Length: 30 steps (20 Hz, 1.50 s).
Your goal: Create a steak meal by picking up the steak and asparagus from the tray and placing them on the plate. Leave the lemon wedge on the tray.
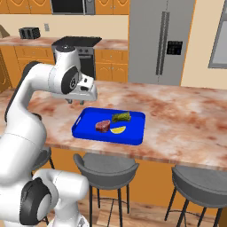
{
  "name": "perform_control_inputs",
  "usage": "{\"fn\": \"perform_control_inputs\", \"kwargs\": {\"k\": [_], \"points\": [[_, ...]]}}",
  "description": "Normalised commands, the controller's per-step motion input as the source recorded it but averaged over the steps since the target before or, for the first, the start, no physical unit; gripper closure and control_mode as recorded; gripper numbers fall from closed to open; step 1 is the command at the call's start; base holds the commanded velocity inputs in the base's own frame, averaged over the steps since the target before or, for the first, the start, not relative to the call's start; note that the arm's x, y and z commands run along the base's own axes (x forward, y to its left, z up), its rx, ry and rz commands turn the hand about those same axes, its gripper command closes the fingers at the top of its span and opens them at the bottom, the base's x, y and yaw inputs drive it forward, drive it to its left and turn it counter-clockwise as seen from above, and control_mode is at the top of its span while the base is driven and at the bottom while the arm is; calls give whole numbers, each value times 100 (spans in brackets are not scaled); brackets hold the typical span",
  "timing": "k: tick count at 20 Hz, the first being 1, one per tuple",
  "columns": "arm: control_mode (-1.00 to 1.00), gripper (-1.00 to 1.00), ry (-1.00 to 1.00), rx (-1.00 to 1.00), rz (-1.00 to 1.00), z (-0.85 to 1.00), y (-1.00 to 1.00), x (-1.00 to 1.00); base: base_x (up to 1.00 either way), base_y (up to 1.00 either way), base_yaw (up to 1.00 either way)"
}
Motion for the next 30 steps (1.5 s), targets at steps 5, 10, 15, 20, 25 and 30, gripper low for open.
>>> {"fn": "perform_control_inputs", "kwargs": {"k": [5,10,15,20,25,30], "points": [[-100,-100,0,0,0,-1,0,-22,0,0,0],[-100,-100,0,0,0,-16,0,-41,0,0,0],[-100,-100,0,0,0,-20,0,-27,0,0,0],[-100,-100,0,0,0,-4,0,3,0,0,0],[-100,-100,0,0,-2,-16,0,29,0,0,0],[-100,-100,0,0,-7,-32,0,45,0,0,0]]}}
